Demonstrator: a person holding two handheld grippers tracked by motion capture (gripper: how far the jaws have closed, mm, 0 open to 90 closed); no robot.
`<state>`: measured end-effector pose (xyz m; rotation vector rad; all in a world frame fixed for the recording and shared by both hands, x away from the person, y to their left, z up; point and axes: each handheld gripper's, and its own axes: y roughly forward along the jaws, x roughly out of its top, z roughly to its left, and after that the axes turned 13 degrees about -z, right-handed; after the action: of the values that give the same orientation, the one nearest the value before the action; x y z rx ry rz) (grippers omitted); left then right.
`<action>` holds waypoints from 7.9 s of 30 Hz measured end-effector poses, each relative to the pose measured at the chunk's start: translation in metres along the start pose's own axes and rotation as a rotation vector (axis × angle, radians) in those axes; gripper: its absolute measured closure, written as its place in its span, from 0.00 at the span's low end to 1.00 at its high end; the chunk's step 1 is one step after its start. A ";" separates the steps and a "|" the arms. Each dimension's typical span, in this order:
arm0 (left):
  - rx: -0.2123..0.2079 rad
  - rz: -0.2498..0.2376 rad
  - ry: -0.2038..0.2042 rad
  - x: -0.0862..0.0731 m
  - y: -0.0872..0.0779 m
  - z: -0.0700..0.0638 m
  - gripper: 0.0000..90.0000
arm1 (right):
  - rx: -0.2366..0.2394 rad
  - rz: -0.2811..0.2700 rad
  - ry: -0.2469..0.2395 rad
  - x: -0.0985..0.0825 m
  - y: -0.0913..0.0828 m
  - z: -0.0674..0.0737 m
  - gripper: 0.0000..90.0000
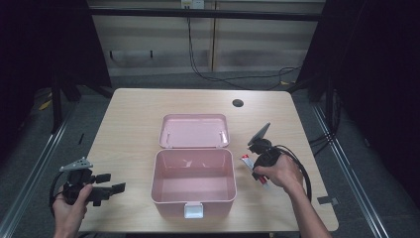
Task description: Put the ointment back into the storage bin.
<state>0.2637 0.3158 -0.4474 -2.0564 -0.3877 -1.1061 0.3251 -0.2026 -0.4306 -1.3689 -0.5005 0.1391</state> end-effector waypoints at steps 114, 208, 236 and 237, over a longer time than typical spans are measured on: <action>0.004 -0.011 -0.001 0.000 -0.002 0.001 0.21 | 0.187 -0.103 -0.613 0.050 -0.104 0.104 0.79; -0.003 -0.001 0.001 0.000 0.000 0.000 0.21 | 0.380 0.169 -0.927 0.050 0.025 0.201 0.79; -0.001 0.000 0.003 0.000 0.000 0.000 0.21 | 0.379 0.246 -0.937 0.047 0.051 0.205 0.79; -0.002 -0.002 0.005 0.000 -0.001 0.000 0.21 | 0.377 0.252 -0.943 0.047 0.051 0.205 0.79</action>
<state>0.2638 0.3166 -0.4470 -2.0550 -0.3864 -1.1126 0.2908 0.0110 -0.4439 -0.9239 -1.0156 1.0626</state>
